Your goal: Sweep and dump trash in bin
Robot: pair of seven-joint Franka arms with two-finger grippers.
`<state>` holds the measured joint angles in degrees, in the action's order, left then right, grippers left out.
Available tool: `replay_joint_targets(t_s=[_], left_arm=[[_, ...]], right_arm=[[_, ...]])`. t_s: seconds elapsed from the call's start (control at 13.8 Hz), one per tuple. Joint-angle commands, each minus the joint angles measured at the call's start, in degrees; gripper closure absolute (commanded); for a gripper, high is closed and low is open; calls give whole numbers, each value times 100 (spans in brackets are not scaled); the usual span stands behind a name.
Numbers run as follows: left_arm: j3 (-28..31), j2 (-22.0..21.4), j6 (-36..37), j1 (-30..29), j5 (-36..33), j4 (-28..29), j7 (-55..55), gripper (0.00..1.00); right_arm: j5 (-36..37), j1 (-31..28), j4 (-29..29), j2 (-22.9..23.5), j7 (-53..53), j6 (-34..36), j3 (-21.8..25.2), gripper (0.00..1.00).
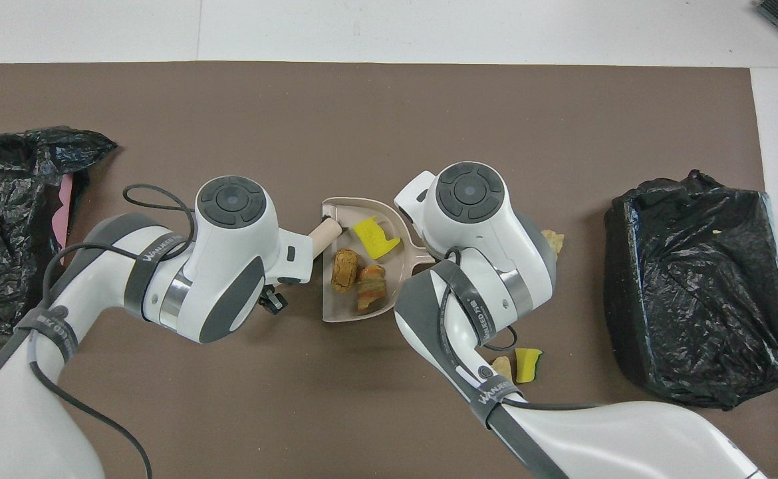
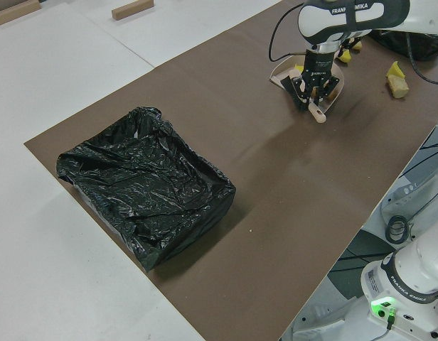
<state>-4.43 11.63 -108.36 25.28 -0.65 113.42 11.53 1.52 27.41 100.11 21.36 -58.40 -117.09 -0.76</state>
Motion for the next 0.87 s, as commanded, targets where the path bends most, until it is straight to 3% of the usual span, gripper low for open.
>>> replay_joint_targets(t_s=[0.0, 0.36, 0.58, 0.8], left_arm=[[118, -266, 52, -189, 126, 119, -396, 100], [127, -442, 227, -410, 126, 268, -1870, 100], [101, -758, 114, -349, 231, 829, -2241, 100], [92, -1039, -316, 151, 320, 1286, -3513, 100]], right_arm=[[6, -60, 123, -124, 65, -42, -38, 100], [-29, -201, 61, -193, -154, 28, -38, 100], [-55, -350, 140, -492, -373, 247, -38, 100], [-458, -893, 560, -1149, -882, 519, -38, 100]])
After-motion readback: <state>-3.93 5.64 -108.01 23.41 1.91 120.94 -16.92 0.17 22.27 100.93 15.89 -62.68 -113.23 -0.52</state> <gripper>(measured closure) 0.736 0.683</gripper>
